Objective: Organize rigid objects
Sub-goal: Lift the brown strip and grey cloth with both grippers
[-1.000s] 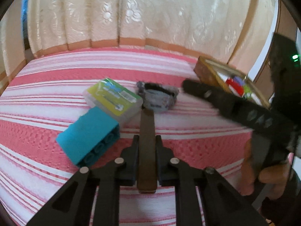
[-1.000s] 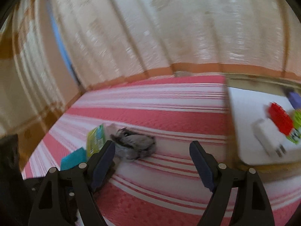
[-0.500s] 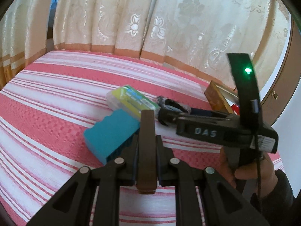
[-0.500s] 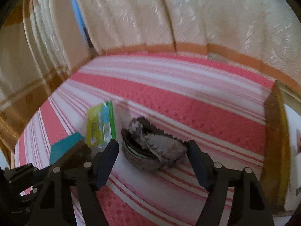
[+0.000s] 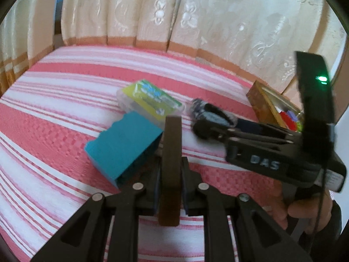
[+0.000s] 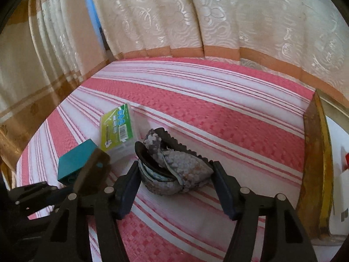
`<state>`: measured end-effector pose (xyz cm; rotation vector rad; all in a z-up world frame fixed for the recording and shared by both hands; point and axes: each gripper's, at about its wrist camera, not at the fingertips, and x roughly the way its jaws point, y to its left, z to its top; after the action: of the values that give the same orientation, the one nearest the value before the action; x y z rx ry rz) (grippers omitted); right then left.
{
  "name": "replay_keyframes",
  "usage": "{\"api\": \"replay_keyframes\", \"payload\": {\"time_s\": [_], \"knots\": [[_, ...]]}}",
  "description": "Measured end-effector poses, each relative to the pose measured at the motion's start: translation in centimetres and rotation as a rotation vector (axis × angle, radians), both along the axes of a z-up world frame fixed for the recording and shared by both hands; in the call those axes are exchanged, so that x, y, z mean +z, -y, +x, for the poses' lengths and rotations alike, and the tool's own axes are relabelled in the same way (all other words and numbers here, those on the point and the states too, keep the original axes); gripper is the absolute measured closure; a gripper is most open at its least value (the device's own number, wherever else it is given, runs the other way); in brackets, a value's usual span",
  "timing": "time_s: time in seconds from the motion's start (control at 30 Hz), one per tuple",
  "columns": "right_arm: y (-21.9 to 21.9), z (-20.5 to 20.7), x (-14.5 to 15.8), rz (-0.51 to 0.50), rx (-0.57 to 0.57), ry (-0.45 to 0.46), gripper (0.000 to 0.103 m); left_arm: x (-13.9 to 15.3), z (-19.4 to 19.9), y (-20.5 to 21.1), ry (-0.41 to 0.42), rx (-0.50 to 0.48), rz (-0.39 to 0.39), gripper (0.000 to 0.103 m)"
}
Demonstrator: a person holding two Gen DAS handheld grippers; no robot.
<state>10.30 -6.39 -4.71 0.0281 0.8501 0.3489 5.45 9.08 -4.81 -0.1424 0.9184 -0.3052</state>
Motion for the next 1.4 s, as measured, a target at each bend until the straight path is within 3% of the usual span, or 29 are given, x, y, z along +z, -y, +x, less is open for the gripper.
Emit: {"api": "replay_keyframes", "payload": {"time_s": [0.17, 0.27, 0.37, 0.43, 0.5, 0.63, 0.9, 1.4], "knots": [[0.5, -0.7, -0.2, -0.004, -0.004, -0.006, 0.037, 0.1, 0.2, 0.7, 0.010, 0.022, 0.020, 0.072], [0.8, -1.1, -0.1, -0.008, -0.020, -0.002, 0.037, 0.2, 0.5, 1.5, 0.017, 0.023, 0.060, 0.071], [1.4, -1.1, -0.1, 0.012, -0.031, -0.004, 0.037, 0.2, 0.6, 2.0, 0.020, 0.028, 0.095, 0.074], [1.5, -1.2, 0.1, 0.010, -0.032, 0.006, 0.037, 0.1, 0.7, 2.0, 0.020, 0.033, 0.104, 0.087], [1.4, -1.5, 0.4, 0.000, -0.035, 0.029, 0.037, 0.1, 0.7, 1.6, 0.015, 0.037, 0.081, 0.090], [1.8, -2.1, 1.1, 0.002, -0.044, 0.079, 0.037, 0.2, 0.5, 1.0, 0.023, 0.053, 0.040, 0.090], [3.3, -3.0, 2.3, 0.071, -0.077, 0.136, 0.037, 2.1, -1.4, 2.6, 0.171, 0.062, 0.055, 0.090], [3.4, -4.1, 2.3, 0.061, -0.071, 0.159, 0.037, 2.2, -1.4, 2.8, 0.186, 0.137, 0.121, 0.090]]}}
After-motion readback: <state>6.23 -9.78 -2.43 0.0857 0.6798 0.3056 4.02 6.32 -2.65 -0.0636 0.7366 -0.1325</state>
